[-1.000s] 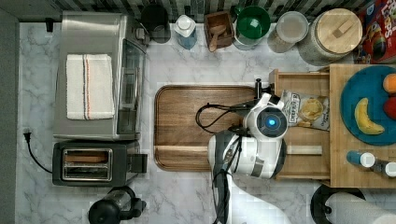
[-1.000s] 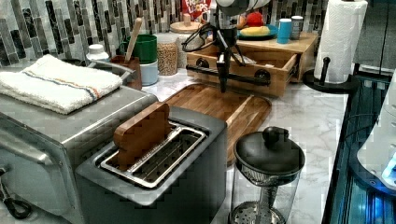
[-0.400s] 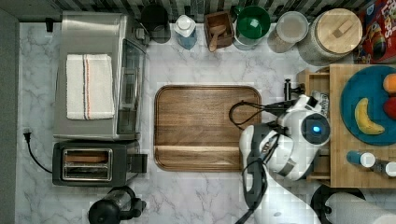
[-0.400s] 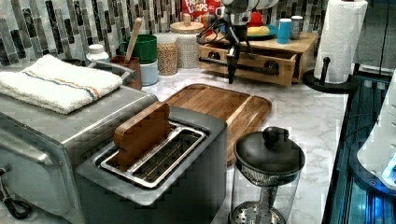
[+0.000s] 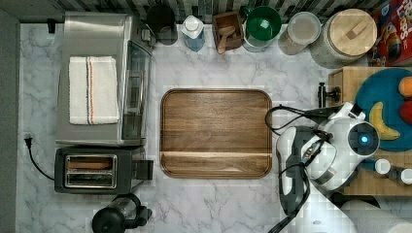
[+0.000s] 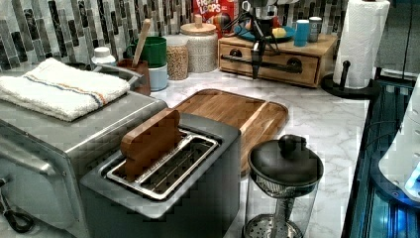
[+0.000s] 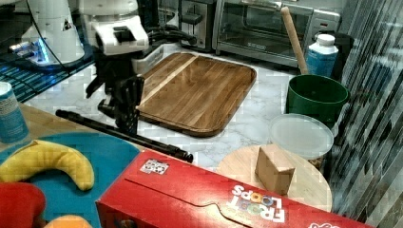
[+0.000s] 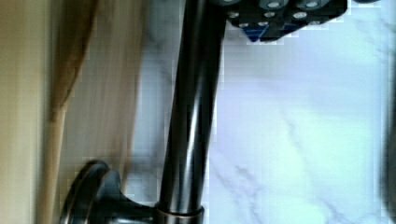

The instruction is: Close the drawer.

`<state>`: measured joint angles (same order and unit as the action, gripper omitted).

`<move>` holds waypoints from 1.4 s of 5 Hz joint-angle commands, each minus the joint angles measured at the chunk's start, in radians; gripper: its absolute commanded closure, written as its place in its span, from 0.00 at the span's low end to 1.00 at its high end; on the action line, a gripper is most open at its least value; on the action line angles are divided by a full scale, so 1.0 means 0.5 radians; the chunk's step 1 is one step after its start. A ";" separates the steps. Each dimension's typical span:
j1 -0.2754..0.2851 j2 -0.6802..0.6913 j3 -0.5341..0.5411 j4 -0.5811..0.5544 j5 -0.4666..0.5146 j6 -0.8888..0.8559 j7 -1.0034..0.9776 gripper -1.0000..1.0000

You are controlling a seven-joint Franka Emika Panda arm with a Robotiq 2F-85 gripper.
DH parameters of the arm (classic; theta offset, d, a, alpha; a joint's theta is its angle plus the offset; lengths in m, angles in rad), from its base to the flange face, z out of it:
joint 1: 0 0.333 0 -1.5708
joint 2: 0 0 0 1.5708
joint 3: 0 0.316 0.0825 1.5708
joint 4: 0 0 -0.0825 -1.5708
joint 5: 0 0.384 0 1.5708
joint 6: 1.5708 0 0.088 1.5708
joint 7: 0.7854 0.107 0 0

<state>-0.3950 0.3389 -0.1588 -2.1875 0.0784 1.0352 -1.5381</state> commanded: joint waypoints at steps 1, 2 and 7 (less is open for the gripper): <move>-0.184 -0.001 -0.129 0.296 0.053 0.130 -0.115 1.00; -0.131 -0.018 -0.160 0.318 -0.007 -0.001 0.021 1.00; -0.131 -0.018 -0.159 0.318 -0.008 -0.001 0.022 1.00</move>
<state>-0.3943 0.3430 -0.1622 -2.1758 0.0940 1.0244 -1.5469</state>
